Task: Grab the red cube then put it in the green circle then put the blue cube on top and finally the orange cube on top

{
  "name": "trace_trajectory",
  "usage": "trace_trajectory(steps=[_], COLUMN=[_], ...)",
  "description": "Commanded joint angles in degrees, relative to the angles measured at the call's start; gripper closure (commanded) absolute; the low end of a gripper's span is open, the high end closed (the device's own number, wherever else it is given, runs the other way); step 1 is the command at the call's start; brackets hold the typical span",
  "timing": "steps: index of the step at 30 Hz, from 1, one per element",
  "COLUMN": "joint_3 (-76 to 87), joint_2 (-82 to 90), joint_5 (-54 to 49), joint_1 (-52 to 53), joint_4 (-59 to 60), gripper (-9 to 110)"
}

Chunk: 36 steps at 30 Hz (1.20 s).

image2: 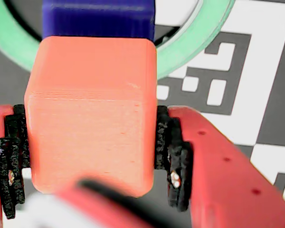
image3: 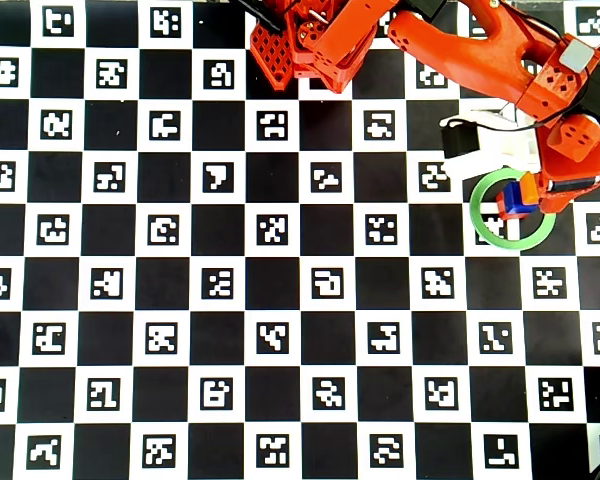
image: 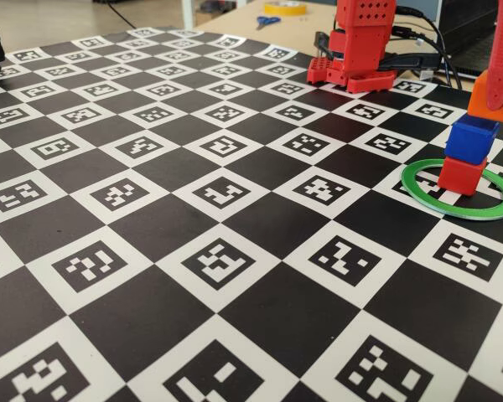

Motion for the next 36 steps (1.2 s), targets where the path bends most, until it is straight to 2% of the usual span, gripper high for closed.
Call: trace_trajectory(steps=[1, 21, 32, 36], joint_3=[0.0, 2.2, 3.4, 3.6], joint_2=[2.7, 4.5, 5.6, 5.6], joint_5=[-0.2, 0.2, 2.2, 2.6], joint_1=[0.5, 1.8, -0.3, -0.8], joint_4=[-0.6, -1.1, -1.1, -1.1], gripper=[102, 102, 70, 63])
